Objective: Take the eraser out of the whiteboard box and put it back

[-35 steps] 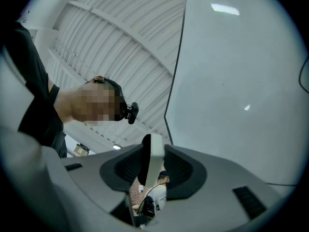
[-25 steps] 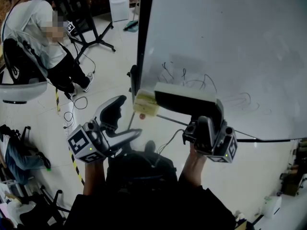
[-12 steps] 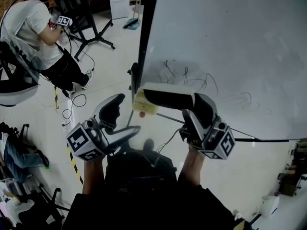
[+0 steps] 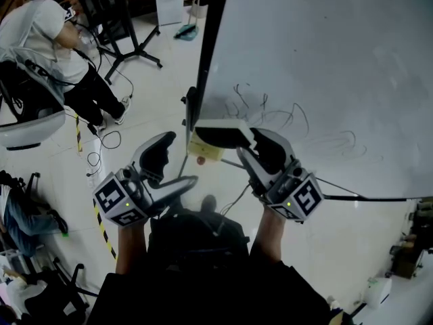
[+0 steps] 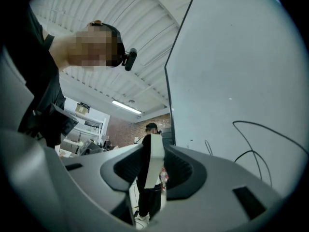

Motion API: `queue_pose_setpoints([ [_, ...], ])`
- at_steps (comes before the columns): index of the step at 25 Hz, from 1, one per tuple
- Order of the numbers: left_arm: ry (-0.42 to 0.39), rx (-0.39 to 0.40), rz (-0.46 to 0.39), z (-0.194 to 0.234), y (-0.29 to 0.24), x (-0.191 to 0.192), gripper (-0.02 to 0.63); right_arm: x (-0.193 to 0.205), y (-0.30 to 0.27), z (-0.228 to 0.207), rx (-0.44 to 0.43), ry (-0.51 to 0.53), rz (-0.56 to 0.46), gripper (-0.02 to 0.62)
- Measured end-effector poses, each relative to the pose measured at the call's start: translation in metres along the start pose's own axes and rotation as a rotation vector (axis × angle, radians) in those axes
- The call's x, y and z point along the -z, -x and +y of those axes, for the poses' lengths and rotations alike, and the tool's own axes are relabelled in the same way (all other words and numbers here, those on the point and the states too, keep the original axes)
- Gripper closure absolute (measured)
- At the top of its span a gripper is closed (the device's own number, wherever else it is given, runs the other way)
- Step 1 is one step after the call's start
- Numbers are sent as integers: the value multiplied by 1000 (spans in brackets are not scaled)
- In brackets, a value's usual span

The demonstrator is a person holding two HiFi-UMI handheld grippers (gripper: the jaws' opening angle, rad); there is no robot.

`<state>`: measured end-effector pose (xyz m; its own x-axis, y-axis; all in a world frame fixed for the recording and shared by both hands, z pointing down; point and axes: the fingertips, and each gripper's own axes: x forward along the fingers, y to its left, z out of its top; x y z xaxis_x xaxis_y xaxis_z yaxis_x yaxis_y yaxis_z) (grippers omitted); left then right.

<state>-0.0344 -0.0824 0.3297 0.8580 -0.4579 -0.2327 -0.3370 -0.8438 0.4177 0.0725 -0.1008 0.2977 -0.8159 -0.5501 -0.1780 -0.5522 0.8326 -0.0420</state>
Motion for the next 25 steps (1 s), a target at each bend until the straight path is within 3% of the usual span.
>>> queue_pose_setpoints([
  [25,20,-14,7,8,0,3,176,46,-11,-11,23,16,167,443],
])
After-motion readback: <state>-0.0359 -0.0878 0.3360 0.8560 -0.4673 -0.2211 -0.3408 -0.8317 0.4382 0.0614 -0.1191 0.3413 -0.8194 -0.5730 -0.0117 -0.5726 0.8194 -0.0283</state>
